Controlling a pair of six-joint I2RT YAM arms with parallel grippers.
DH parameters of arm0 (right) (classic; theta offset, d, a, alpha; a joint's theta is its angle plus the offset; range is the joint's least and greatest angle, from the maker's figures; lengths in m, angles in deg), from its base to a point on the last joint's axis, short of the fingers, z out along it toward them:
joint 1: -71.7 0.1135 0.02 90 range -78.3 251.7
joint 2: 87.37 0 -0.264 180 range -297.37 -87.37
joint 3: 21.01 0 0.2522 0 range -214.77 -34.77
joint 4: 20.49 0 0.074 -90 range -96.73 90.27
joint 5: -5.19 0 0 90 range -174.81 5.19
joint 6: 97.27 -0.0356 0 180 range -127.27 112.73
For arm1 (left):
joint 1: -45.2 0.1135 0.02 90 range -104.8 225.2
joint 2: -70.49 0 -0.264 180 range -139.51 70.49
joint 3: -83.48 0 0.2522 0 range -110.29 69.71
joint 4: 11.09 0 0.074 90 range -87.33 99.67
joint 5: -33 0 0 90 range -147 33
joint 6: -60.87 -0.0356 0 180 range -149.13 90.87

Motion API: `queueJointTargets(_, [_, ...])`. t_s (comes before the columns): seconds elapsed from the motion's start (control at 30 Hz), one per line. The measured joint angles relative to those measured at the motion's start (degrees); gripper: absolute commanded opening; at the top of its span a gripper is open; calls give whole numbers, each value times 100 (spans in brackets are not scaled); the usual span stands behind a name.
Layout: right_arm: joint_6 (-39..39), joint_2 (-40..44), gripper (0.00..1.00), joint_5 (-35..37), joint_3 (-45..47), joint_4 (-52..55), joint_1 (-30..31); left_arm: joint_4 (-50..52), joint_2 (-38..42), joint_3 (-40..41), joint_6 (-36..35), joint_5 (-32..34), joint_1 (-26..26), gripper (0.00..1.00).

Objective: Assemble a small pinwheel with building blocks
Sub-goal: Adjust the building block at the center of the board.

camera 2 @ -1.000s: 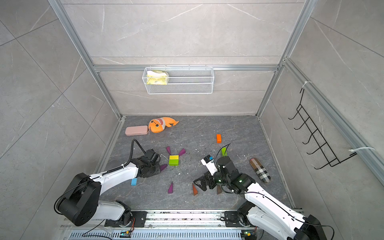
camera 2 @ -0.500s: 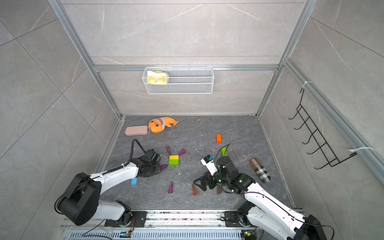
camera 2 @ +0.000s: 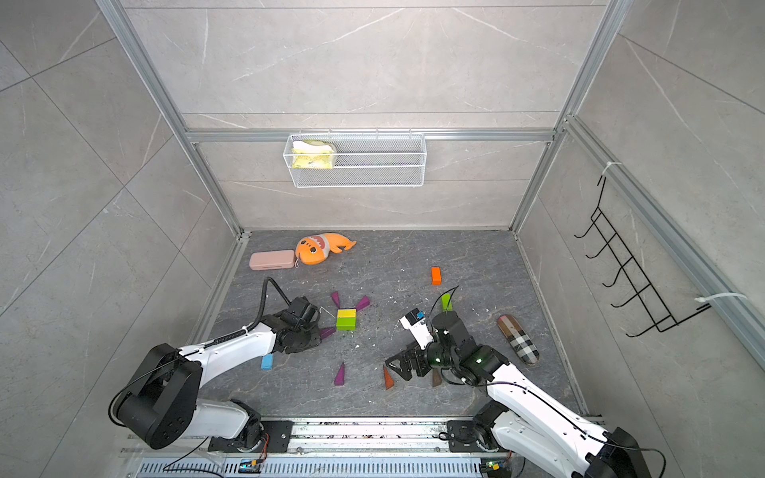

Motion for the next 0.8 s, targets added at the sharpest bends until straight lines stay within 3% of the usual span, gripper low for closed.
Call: queueJointTargets(0.8, [0,0,100,-37,0,0,0,26,24,0,-2,-96,0,33])
